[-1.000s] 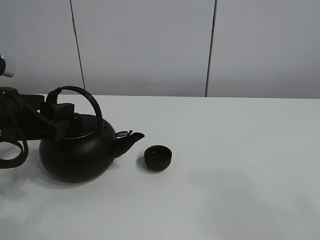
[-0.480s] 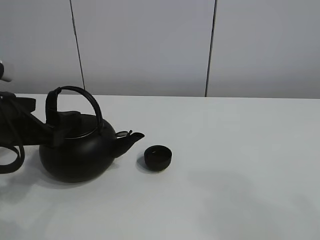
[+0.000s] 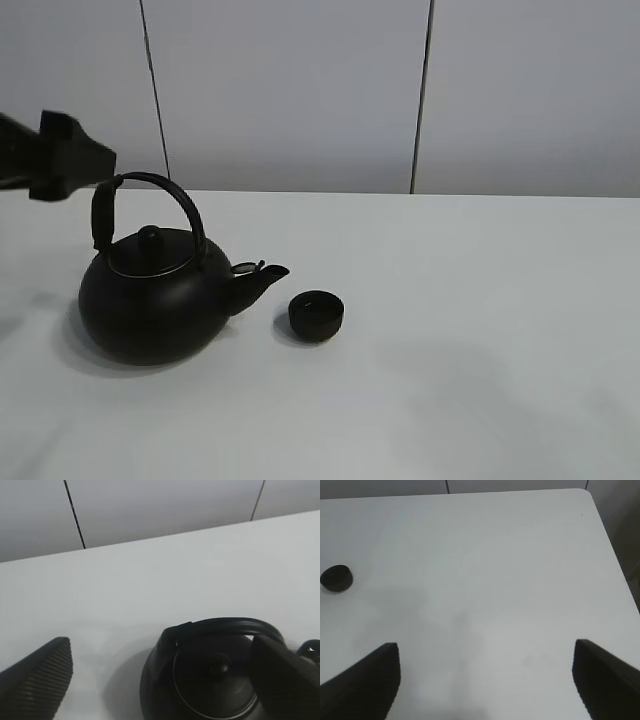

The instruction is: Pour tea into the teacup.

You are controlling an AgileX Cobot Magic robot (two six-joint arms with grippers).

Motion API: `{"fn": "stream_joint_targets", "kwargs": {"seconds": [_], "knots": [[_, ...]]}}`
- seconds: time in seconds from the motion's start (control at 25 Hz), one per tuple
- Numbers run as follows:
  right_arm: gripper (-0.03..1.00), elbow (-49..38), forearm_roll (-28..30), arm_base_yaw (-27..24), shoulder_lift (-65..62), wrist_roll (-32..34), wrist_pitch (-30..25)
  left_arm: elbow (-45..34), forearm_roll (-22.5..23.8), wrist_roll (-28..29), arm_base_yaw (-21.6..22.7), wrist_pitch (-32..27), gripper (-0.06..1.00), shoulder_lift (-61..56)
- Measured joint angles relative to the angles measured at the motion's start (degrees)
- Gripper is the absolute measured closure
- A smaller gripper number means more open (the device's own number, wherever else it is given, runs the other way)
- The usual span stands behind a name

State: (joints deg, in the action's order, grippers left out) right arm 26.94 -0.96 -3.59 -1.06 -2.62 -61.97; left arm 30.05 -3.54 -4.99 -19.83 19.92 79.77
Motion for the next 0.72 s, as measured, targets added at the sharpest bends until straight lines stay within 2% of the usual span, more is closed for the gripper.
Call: {"fn": "stream_joint_targets", "kwargs": {"seconds": [0.08,0.16,0.24,0.32,0.4,0.52,0.64,0.72], "knots": [[0.33,0.0,0.0,0.0,0.0,0.0,0.0,7.21,0.0,-0.88,0.0,-16.03,0.26,-3.07],[0.33,0.0,0.0,0.0,0.0,0.0,0.06,15.2,0.0,-2.27,0.0,-26.81,0.26,-3.93],[0.33,0.0,0.0,0.0,0.0,0.0,0.01,23.15,0.18,-2.88,0.6,-34.07,0.26,-3.9],[0.33,0.0,0.0,0.0,0.0,0.0,0.01,28.72,1.74,-3.06,2.57,-37.72,0.26,-3.85],[0.33,0.0,0.0,0.0,0.0,0.0,0.01,32.98,3.84,-3.06,6.55,-40.83,0.26,-3.9],[0.33,0.0,0.0,0.0,0.0,0.0,0.01,35.05,6.43,-3.06,15.92,-44.75,0.26,-4.92],[0.33,0.0,0.0,0.0,0.0,0.0,0.01,35.12,7.15,-3.06,25.4,-48.46,0.26,-7.05],[0.33,0.0,0.0,0.0,0.0,0.0,0.01,35.12,7.35,-3.06,29.14,-50.7,0.26,-9.16]]}}
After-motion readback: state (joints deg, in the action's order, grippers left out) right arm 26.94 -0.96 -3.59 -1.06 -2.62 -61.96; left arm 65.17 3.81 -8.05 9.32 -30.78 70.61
